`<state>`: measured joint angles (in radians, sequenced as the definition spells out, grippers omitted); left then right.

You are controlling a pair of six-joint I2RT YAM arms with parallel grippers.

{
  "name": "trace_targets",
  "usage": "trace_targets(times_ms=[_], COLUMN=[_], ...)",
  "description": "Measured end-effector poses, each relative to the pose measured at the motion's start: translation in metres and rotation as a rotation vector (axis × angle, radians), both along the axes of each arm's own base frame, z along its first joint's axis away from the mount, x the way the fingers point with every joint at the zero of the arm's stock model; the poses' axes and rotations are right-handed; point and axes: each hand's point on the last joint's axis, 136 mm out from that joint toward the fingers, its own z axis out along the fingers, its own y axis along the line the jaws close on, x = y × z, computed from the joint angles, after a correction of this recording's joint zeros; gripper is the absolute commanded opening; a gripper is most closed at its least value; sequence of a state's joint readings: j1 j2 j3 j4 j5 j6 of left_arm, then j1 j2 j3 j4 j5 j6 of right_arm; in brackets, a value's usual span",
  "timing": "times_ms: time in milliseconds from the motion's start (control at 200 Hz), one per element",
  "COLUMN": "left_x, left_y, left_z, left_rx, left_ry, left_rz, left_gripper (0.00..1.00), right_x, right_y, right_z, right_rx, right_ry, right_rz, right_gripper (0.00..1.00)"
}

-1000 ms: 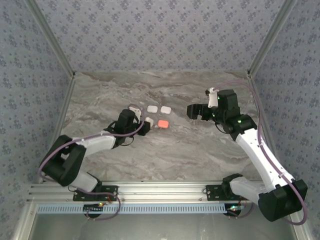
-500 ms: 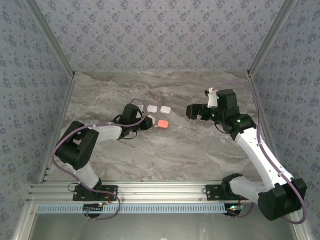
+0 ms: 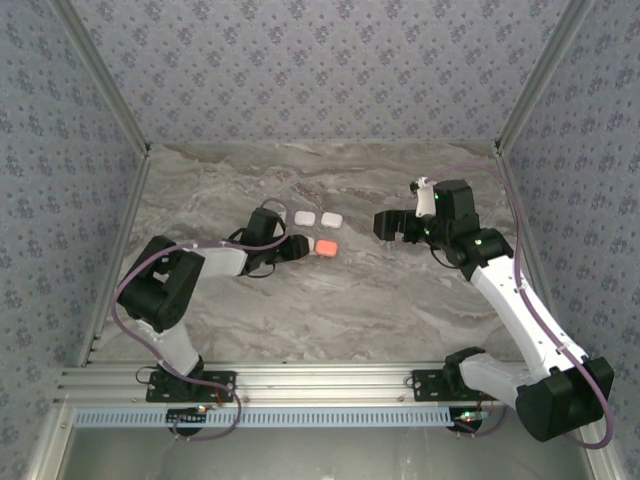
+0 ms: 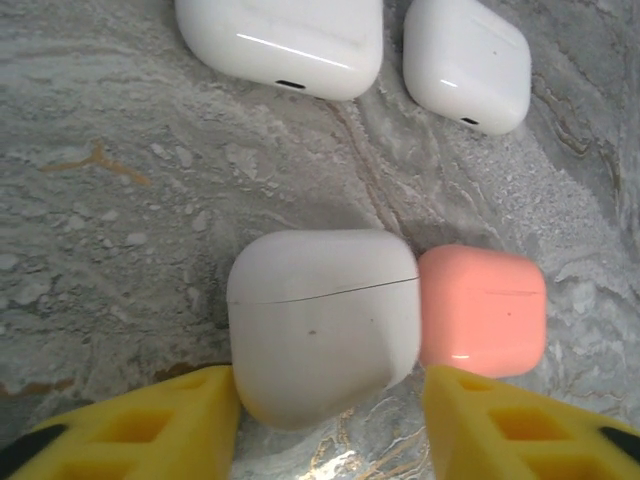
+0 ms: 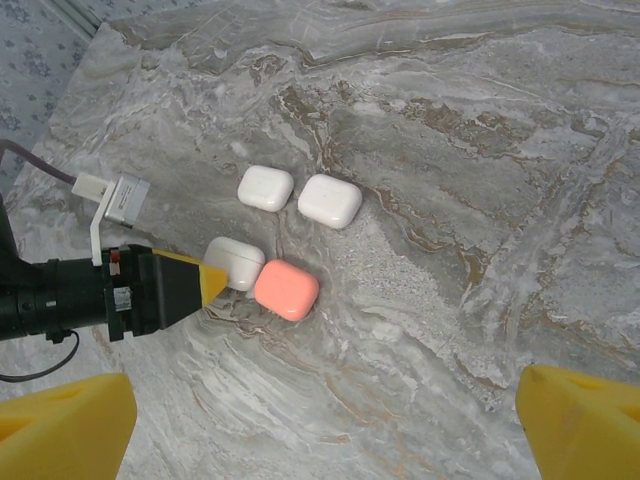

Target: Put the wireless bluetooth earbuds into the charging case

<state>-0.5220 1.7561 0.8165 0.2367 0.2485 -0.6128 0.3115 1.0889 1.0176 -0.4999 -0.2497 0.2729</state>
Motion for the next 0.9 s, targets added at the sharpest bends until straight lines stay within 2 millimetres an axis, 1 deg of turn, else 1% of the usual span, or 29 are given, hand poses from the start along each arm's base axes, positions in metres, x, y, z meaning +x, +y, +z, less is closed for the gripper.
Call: trace_targets(times_ms=[90, 215, 285, 360, 430, 445, 455, 560, 575, 640, 715, 775, 810, 860, 900], left_x=[0.001, 0.003, 0.005, 0.007, 0.005, 0.004, 0.004, -0.002, -0.003, -0.008, -0.015, -0.020, -0.022, -0.025, -0.025], left_y=[0.004, 0.011, 0.019, 0.031, 0.041, 0.044, 0.045, 0.067, 0.072, 0.092, 0.118, 0.139, 0.151, 0.167, 0.179], left_z=[-0.002, 0.004, 0.015, 0.036, 0.061, 0.069, 0.071, 0.116, 0.124, 0.148, 0.169, 0.177, 0.176, 0.168, 0.159], left_rx=[0.013, 0.029, 0.032, 0.035, 0.036, 0.037, 0.037, 0.055, 0.059, 0.090, 0.135, 0.185, 0.221, 0.287, 0.335], left_ry=[0.006, -0.009, -0.036, -0.097, -0.172, -0.198, -0.205, -0.358, -0.387, -0.481, -0.596, -0.684, -0.726, -0.752, -0.747], left_rz=[0.013, 0.027, 0.047, 0.074, 0.100, 0.105, 0.109, 0.171, 0.187, 0.250, 0.330, 0.388, 0.418, 0.450, 0.471], left_gripper=[0.63, 0.73, 0.79, 0.86, 0.90, 0.91, 0.91, 0.94, 0.94, 0.95, 0.97, 0.99, 0.99, 0.99, 0.99], right_x=[0.001, 0.002, 0.003, 0.005, 0.006, 0.006, 0.006, 0.005, 0.004, 0.002, -0.001, -0.003, -0.004, -0.003, -0.002], right_y=[-0.003, -0.012, -0.021, -0.036, -0.056, -0.061, -0.064, -0.104, -0.112, -0.135, -0.162, -0.181, -0.191, -0.202, -0.208], right_z=[-0.001, -0.001, 0.000, 0.003, -0.001, -0.003, -0.004, -0.023, -0.027, -0.039, -0.053, -0.065, -0.073, -0.084, -0.095], right_rx=[-0.006, -0.021, -0.033, -0.052, -0.083, -0.089, -0.094, -0.147, -0.156, -0.177, -0.198, -0.210, -0.214, -0.215, -0.215], right_ry=[0.001, -0.002, -0.010, -0.034, -0.060, -0.064, -0.066, -0.089, -0.093, -0.107, -0.129, -0.140, -0.141, -0.148, -0.151], right_rz=[-0.006, -0.024, -0.046, -0.088, -0.154, -0.172, -0.182, -0.321, -0.347, -0.427, -0.518, -0.582, -0.616, -0.653, -0.666], right_gripper=[1.00, 1.00, 1.00, 1.00, 1.00, 1.00, 1.00, 1.00, 1.00, 1.00, 1.00, 1.00, 1.00, 1.00, 1.00])
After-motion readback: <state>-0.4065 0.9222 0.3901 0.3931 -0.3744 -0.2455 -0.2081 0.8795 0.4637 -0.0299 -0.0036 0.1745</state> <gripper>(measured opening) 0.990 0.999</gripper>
